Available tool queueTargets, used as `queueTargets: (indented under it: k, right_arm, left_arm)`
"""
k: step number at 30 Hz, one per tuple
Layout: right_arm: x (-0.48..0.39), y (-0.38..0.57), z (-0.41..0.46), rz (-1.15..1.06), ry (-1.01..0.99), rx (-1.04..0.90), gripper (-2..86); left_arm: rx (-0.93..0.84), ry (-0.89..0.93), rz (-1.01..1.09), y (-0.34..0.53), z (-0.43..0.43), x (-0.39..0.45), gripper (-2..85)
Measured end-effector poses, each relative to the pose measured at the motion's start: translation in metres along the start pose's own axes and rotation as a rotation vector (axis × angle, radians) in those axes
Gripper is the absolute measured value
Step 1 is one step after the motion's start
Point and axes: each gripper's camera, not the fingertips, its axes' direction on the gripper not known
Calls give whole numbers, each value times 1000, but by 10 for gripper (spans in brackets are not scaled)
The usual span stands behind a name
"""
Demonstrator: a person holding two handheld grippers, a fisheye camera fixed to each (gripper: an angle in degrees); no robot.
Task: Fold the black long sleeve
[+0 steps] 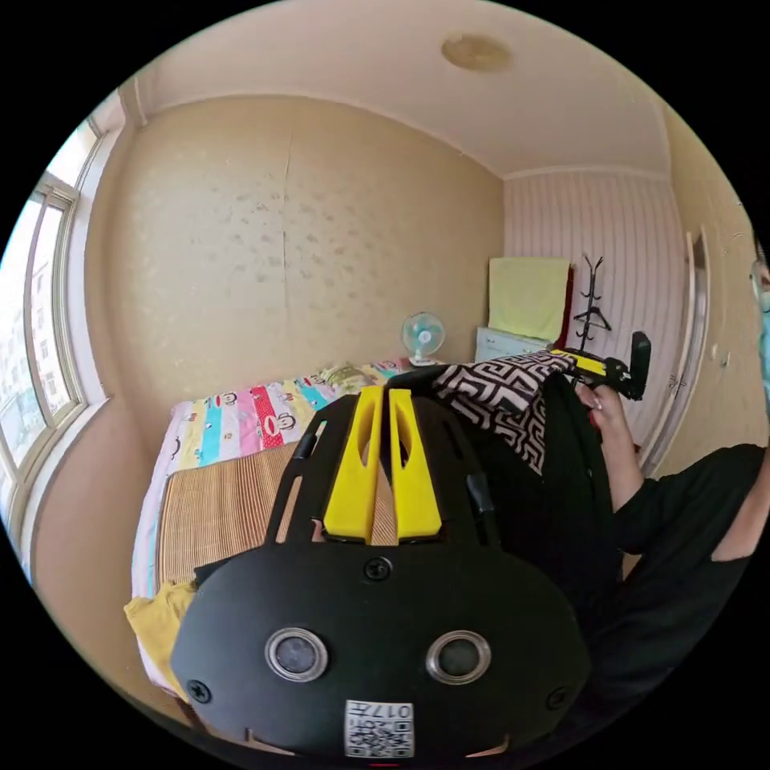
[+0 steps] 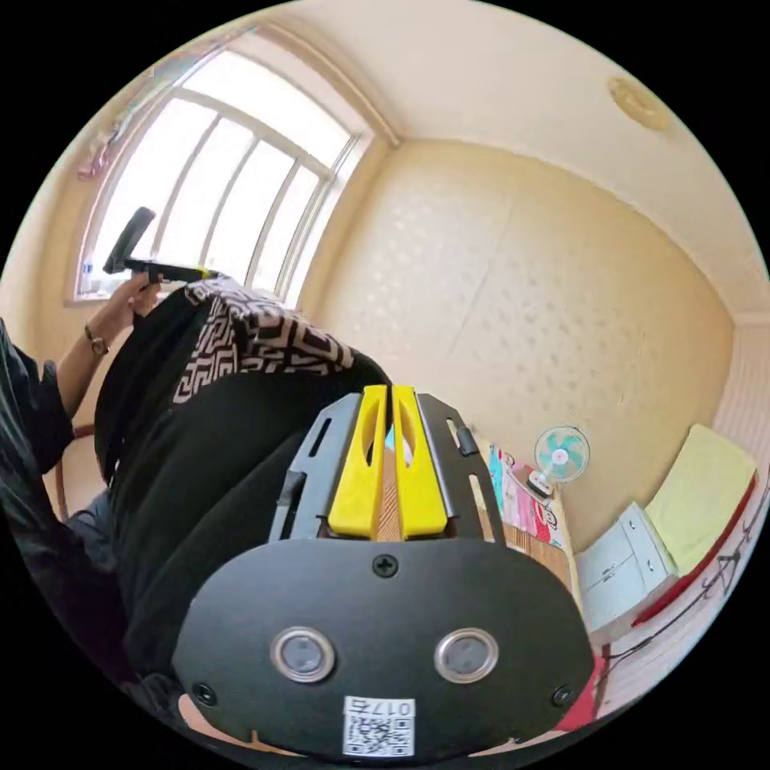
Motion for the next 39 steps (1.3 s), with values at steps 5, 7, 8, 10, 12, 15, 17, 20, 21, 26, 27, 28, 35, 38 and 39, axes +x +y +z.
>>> queueTargets:
  k: [5, 7, 8, 10, 12, 15, 17, 20, 21, 26, 27, 28, 35, 38, 39]
  right_arm:
    - [37, 10, 313, 26, -97, -589, 19]
    - [52, 39, 402, 177, -115, -718, 22]
    - [53, 60, 435, 268, -176, -780, 22]
    - [39, 88, 439, 360, -259, -694, 27]
    - [6, 124, 429, 384, -271, -647, 38]
    - [-70, 193, 404, 350, -255, -682, 49]
    - [-124, 234, 374, 342, -180, -727, 50]
    - [-168, 261, 340, 383, -165, -809, 45]
    - [-173, 264, 331, 390, -164, -816, 45]
    - [-150, 265, 252, 518, -42, -738, 69]
    - [-144, 267, 249, 525, -49, -734, 72]
    - [-134, 273, 250, 537, -103, -759, 71]
    - [-57, 229, 272, 360, -192, -949, 24]
    - [40, 187, 260, 395, 115, -889, 34]
    - [62, 180, 254, 446, 169, -865, 39]
  left_arm:
    - [-396, 69, -325, 0, 265, -128, 60]
    - [-513, 19, -466, 31, 333, -166, 81]
    - [-529, 12, -554, 59, 354, -180, 82]
    - [-427, 58, -655, 105, 357, -181, 83]
    - [-335, 92, -656, 154, 349, -159, 83]
    - [-391, 37, -602, 228, 343, -94, 85]
    - [-474, -36, -514, 264, 334, -31, 87]
    - [-469, -270, -456, 290, 290, 21, 93]
    - [-444, -325, -466, 293, 277, 26, 94]
    - [-504, -425, -478, 294, 219, -14, 108]
    - [-569, -423, -485, 297, 223, -22, 112]
    - [-716, -388, -501, 308, 237, -38, 108]
    - [-861, -270, -338, 266, 230, -87, 22]
    - [-638, -367, -448, 210, 159, -148, 31]
    - [-600, -374, -505, 204, 144, -165, 35]
